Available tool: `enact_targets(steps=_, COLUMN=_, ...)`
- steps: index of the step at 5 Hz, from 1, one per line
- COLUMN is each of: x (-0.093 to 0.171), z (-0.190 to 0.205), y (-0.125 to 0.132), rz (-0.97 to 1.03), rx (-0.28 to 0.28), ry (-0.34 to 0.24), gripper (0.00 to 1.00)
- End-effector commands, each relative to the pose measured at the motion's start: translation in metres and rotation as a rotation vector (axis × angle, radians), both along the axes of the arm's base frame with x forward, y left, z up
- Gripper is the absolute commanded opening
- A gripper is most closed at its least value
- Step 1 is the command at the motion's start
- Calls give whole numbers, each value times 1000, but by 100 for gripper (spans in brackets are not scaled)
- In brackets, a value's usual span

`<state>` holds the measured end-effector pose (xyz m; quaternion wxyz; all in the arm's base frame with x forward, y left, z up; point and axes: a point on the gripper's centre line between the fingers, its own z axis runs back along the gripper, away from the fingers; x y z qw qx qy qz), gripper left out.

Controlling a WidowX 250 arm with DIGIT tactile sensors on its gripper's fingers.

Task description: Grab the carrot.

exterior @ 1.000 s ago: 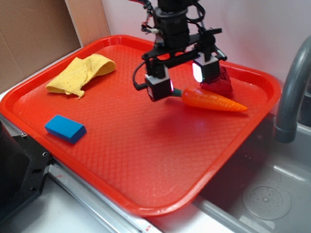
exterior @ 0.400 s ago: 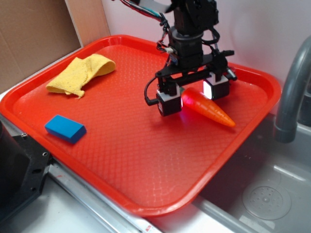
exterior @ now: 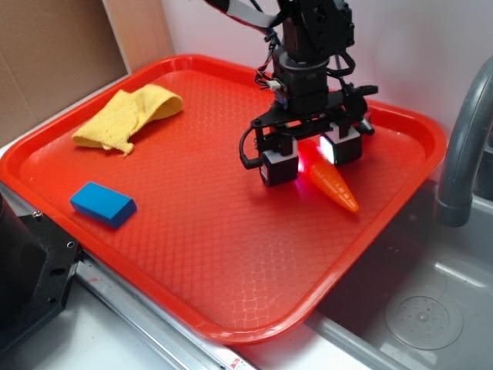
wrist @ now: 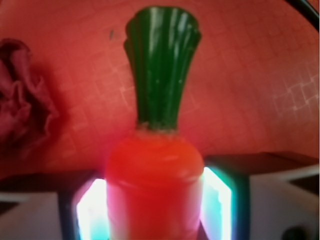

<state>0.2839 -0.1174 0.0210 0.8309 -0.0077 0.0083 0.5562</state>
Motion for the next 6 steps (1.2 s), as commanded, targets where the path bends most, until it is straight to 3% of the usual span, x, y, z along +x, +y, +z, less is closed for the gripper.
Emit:
enact_targets(steps=1, x=0, z=62, y=23, rz=-315, rx=-23, ry=-54, gripper=0)
enact_targets(steps=3, x=-13, z=146, y=60, rz=-816, rx=75, ry=-152, gripper=0)
enact_targets(steps=5, x=-48, z=187, y=110, rz=-1224, rx=4, ry=-127, gripper=0)
enact_targets(steps=6, x=-65, z=194, y=124, rz=-1259, rx=20, ry=-174, gripper=0)
